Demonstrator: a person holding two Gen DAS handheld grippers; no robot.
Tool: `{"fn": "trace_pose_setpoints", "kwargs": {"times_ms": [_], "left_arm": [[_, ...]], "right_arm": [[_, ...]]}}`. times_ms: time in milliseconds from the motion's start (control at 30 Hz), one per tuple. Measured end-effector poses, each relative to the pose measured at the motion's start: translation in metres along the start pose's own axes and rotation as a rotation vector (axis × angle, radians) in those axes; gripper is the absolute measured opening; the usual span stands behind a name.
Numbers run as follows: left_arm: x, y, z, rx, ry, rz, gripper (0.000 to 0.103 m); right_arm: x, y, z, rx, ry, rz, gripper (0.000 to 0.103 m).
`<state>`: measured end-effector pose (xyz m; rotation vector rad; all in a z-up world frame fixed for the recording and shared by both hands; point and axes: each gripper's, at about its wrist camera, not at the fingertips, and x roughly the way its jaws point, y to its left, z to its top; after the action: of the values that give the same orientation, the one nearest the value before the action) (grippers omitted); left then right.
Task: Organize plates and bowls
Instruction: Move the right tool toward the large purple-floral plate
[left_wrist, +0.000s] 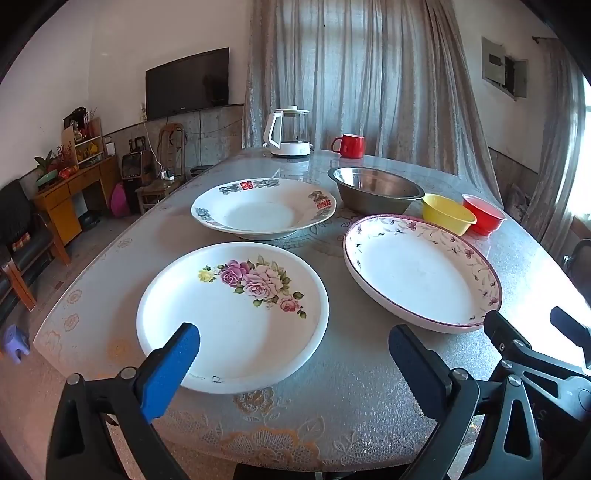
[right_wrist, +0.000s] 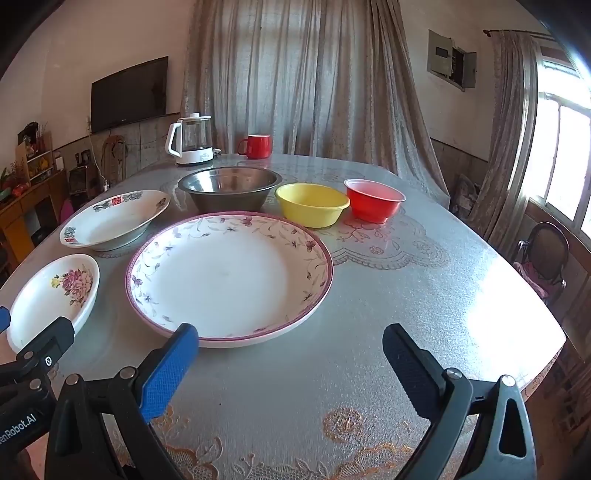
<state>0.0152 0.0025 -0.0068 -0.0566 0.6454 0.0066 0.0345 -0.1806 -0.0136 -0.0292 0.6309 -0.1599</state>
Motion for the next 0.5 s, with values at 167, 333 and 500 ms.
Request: {"fn": "trace_pose_setpoints", "kwargs": {"times_ms": [167,333,500], "left_arm": [[0.001,0.001,0.001,-0.007,0.001,-0.010,0.103],[-0.004,-0.002,0.000,0.015,-0.019,0.000,0.103],[-0.005,-0.002,-0.001,0.020,-0.014,-0.017,0.103]], "right_arm": [[0.002,-0.006,-0.001,0.017,0.010,-0.001,0.101],[0.004,-0.013,-0.002,0.037,0.011,-0.010,0.101],[0.005,-0.015,-0.004,0.040,0.015,-0.006,0.101]]}}
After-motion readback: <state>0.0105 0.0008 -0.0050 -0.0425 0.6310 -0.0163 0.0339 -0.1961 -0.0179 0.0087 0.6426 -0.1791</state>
